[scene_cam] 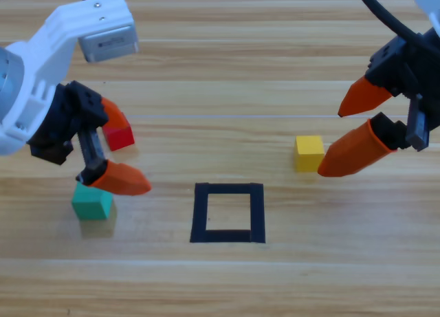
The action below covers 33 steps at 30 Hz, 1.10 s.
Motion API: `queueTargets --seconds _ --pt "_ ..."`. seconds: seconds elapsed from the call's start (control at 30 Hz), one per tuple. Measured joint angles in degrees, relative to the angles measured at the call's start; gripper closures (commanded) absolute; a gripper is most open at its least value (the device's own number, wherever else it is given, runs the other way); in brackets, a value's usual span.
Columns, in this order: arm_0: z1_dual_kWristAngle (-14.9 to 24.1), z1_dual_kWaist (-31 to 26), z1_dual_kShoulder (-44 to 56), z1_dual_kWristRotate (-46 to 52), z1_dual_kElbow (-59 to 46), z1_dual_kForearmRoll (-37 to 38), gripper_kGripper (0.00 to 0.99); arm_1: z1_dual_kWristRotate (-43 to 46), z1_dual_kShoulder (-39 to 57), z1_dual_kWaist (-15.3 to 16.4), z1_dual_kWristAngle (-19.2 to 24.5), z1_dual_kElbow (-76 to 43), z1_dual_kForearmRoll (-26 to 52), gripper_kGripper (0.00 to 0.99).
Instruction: Stack the blocks in the rectangular block: red at the bottom, yellow in the middle, green on top
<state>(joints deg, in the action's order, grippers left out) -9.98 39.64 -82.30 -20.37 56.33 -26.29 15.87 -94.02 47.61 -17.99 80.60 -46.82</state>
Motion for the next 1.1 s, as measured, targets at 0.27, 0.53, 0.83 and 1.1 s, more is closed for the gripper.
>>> queueTargets --seconds 0.27,0.53,0.83,1.1 --pt "0.6 0.0 -0.6 0.3 0.0 -0.3 0.000 0.0 0.0 0.0 0.4 0.0 0.1 0.005" --pt "0.8 0.0 -1.8 0.8 0.4 -1.0 0.000 -5.4 -0.1 0.1 9.5 0.0 2.6 0.002" --pt "4.0 0.0 -3.3 3.4 2.6 -2.5 0.000 -28.4 -3.7 0.3 30.7 1.5 7.5 0.004" --pt "9.0 0.1 -4.3 11.1 5.5 -5.0 0.000 -37.1 -15.8 0.3 34.8 6.8 6.4 0.004"
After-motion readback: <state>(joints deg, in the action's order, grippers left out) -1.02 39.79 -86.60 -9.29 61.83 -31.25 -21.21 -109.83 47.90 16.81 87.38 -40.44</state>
